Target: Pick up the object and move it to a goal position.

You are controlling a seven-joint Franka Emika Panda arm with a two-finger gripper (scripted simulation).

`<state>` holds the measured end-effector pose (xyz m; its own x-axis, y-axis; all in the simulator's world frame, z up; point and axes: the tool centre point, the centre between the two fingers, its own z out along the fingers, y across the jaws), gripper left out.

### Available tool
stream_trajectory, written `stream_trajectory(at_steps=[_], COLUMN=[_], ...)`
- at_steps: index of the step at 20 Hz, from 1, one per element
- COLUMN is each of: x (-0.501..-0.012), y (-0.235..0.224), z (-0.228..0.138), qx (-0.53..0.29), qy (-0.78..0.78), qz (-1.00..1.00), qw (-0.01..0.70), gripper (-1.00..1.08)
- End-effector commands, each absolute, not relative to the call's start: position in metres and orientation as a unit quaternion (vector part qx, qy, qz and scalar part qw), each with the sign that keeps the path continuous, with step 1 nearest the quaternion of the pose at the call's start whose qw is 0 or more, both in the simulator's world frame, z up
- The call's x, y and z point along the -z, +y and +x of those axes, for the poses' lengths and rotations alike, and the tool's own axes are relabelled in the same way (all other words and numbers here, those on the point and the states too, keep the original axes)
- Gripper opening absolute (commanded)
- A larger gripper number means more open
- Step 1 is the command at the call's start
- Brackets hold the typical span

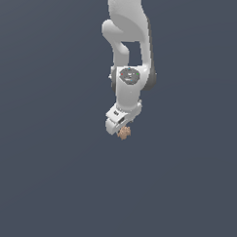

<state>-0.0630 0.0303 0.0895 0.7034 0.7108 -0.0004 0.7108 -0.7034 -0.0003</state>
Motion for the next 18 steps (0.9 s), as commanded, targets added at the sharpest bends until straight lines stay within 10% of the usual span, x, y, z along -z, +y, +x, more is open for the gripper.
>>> stream_trajectory(at_steps=[1,18], x=[-0.09,-0.039], y=[0.03,0.03], z=[-0.063,-0.064], qx=[0.0,0.0], qy=[-0.385,-0.387], qz=[-0.923,-0.922], qw=[0.0,0.0], gripper=[1.0,1.0])
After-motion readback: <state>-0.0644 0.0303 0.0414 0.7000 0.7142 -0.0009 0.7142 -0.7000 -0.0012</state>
